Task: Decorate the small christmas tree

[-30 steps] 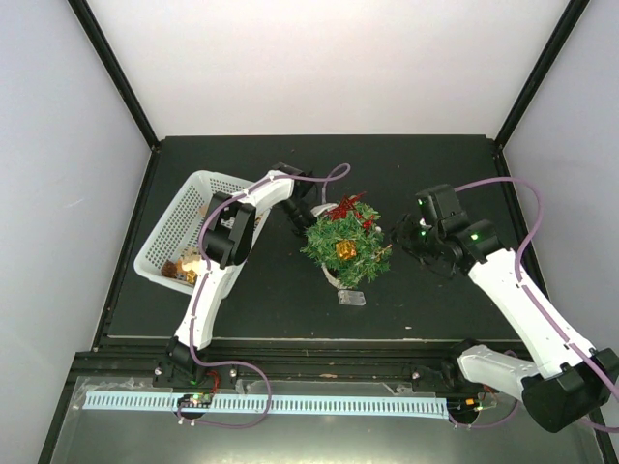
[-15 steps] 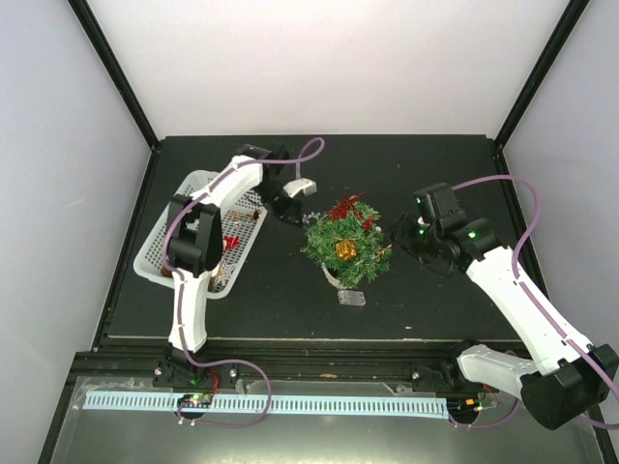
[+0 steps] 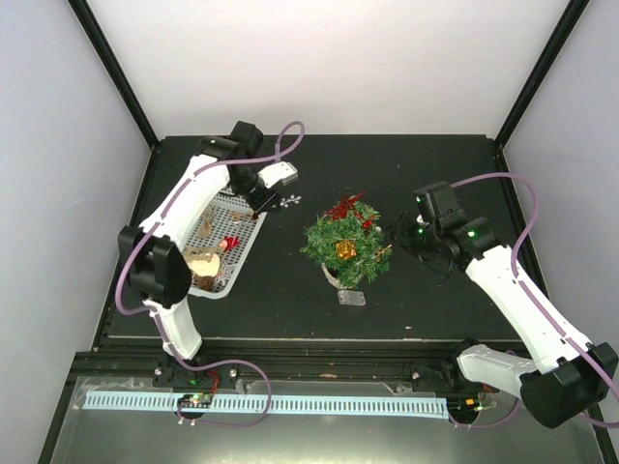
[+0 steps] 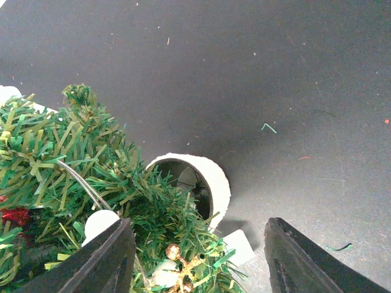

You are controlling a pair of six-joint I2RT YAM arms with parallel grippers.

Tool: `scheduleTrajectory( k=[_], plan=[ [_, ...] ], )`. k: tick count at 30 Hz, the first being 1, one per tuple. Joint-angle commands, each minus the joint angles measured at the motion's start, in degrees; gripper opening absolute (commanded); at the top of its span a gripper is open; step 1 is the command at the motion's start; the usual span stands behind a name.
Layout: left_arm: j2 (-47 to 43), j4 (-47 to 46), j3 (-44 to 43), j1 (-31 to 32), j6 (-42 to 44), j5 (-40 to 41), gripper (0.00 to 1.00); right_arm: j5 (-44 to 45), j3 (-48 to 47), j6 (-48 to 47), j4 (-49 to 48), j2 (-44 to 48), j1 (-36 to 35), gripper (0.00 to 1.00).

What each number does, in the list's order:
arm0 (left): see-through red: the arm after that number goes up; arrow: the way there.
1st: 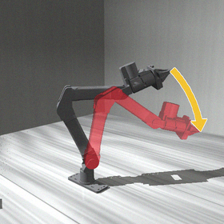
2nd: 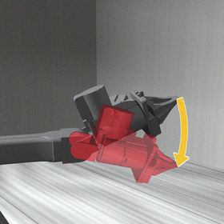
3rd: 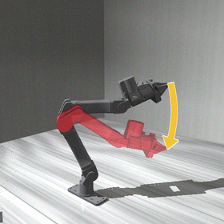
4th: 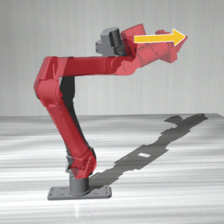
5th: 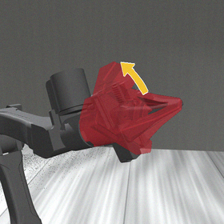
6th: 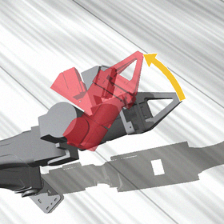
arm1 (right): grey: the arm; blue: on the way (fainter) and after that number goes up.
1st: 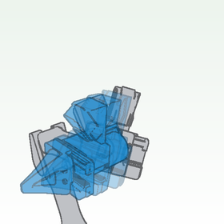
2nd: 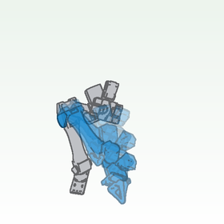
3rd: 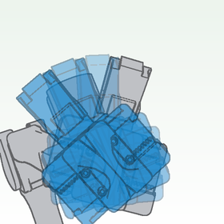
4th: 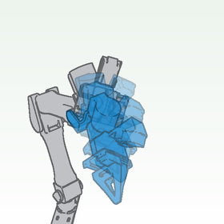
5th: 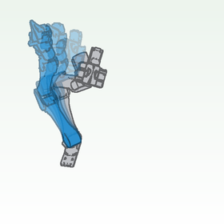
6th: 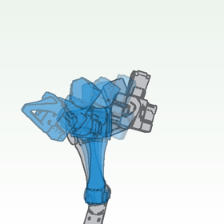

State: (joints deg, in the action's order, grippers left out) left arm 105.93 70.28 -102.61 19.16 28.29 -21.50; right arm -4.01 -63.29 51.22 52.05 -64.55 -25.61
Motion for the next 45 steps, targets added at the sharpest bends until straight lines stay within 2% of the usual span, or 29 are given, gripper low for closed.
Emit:
scheduleTrajectory(
  k=[1, 8, 13, 23, 45],
  plan=[
    [-6.94, 5.65, 1.17, -0.18, 7.16, 2.54, 0.02, 0.57, -0.83, -1.46, -1.08, 1.12, 0.38, 0.6],
    [-13.14, 14.44, 0.66, 0.47, 18.17, 2.1, 0.02, -0.04, 1.13, -0.91, -2.41, 2.27, 0.38, 0.6],
    [-15.0, 17.25, 2.06, 2.55, 21.05, 3.77, 0.02, -0.34, 1.77, -0.34, -2.75, 2.93, 0.38, 0.6],
    [-13.81, 12.85, 5.31, 8.08, 18.99, 6.99, 0.02, -0.15, 3.04, 0.71, -2.49, 5.06, 0.42, 0.6],
    [-6.56, 8.23, 0.79, 14.11, 14.91, 8.49, 0.02, 0.93, 6.16, 2.23, -1.18, 9.14, 0.38, 0.6]
  ],
)
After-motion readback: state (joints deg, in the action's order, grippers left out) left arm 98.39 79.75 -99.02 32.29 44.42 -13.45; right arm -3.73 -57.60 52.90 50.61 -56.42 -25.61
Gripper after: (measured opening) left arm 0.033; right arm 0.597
